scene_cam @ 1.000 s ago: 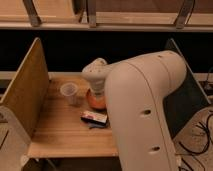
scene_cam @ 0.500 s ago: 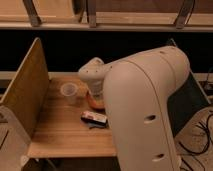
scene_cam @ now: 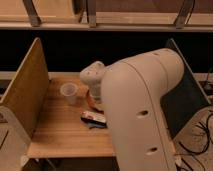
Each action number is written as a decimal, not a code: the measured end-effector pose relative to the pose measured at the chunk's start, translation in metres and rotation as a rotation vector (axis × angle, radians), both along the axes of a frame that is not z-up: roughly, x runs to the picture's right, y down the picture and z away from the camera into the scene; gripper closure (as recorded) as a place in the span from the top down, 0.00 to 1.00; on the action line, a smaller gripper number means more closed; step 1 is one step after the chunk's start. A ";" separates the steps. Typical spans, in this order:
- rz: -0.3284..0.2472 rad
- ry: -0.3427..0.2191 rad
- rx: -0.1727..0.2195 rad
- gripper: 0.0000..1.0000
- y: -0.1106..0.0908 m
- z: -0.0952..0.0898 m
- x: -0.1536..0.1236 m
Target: Push the ceramic bowl across the table
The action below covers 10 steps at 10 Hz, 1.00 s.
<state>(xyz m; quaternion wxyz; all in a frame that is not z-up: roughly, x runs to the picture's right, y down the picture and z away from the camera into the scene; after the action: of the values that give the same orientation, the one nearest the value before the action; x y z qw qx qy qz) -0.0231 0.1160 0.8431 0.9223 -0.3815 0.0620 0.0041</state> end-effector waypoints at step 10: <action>-0.044 -0.025 -0.002 0.00 -0.006 0.059 0.008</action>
<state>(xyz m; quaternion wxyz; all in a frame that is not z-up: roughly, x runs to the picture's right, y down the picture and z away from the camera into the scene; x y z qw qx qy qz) -0.0148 0.1098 0.9025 0.9224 -0.3810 0.0589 -0.0208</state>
